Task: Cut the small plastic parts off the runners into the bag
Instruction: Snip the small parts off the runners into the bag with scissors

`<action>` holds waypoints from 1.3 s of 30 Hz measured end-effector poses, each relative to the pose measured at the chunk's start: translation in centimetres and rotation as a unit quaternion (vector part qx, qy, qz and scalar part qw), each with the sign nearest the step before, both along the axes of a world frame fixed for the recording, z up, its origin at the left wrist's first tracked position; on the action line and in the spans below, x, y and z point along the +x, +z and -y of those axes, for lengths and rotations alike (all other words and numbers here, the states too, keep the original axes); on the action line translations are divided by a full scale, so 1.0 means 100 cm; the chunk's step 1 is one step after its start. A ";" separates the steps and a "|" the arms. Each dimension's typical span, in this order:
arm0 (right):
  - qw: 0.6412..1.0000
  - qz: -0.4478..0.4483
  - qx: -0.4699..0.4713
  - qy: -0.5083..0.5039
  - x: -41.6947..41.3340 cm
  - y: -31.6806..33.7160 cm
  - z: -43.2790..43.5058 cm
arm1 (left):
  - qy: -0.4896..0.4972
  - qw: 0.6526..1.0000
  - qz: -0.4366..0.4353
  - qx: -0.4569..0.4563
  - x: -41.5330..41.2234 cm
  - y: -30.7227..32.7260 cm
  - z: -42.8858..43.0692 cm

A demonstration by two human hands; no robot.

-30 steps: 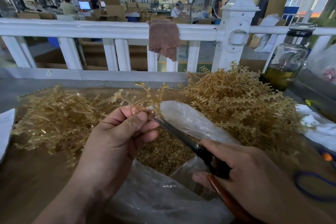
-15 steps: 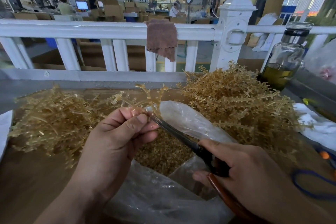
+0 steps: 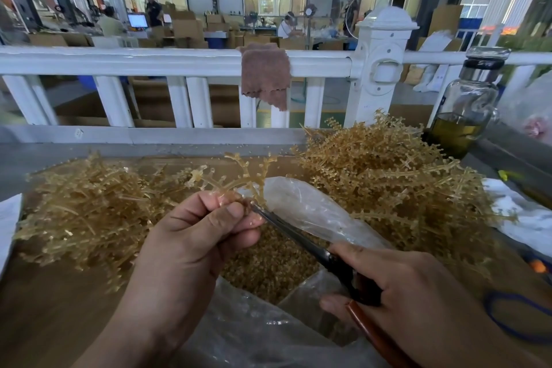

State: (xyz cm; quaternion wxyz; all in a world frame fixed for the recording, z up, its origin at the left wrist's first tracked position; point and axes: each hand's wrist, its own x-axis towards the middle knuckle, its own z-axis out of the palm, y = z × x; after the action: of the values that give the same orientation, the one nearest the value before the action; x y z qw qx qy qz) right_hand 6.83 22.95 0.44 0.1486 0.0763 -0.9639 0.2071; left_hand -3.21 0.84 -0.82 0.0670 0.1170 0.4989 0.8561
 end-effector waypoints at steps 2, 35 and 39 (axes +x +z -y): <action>1.000 0.002 -0.003 0.000 0.001 0.000 0.000 | 0.001 1.000 -0.011 -0.002 0.000 0.000 0.000; 1.000 0.016 -0.026 0.007 0.000 0.001 -0.004 | 0.025 1.000 -0.008 -0.006 0.005 0.004 -0.010; 1.000 0.013 -0.015 0.006 0.001 0.000 -0.005 | 0.022 1.000 -0.012 -0.009 0.005 0.003 -0.008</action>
State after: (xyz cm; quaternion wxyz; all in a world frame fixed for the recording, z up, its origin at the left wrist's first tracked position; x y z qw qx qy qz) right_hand 6.93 23.48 0.41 0.1360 0.0769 -0.9621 0.2236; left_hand -2.67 1.68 -0.50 0.0431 0.1161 0.5100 0.8512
